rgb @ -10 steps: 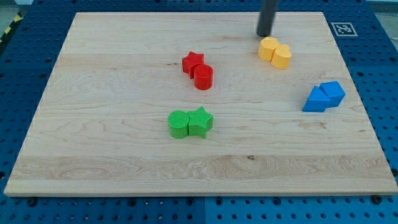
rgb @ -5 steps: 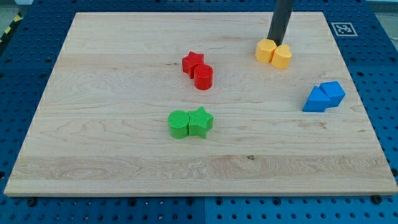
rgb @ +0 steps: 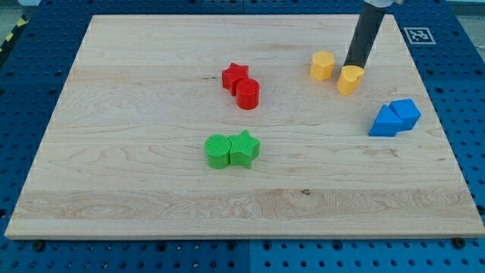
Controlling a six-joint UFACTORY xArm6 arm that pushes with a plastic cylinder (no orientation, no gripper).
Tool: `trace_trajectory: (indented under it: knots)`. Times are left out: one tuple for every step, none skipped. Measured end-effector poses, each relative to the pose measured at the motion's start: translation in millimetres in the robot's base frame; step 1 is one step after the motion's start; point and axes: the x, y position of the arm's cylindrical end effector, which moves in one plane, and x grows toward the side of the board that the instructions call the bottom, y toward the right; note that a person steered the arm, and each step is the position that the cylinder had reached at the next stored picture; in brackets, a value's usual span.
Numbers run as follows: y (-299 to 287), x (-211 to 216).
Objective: Separate yellow hexagon and yellow heart
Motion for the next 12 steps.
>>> trace_trajectory:
  knots:
    - [-33,-10]
    - [-62,-15]
    - [-63,-15]
    - [-52,-43]
    - [-71,-52]
    - [-91,-47]
    - [-94,-47]
    - [-94,-43]
    - [-94,-31]
    - [-100,-33]
    - [-157,-37]
    - [-210,-34]
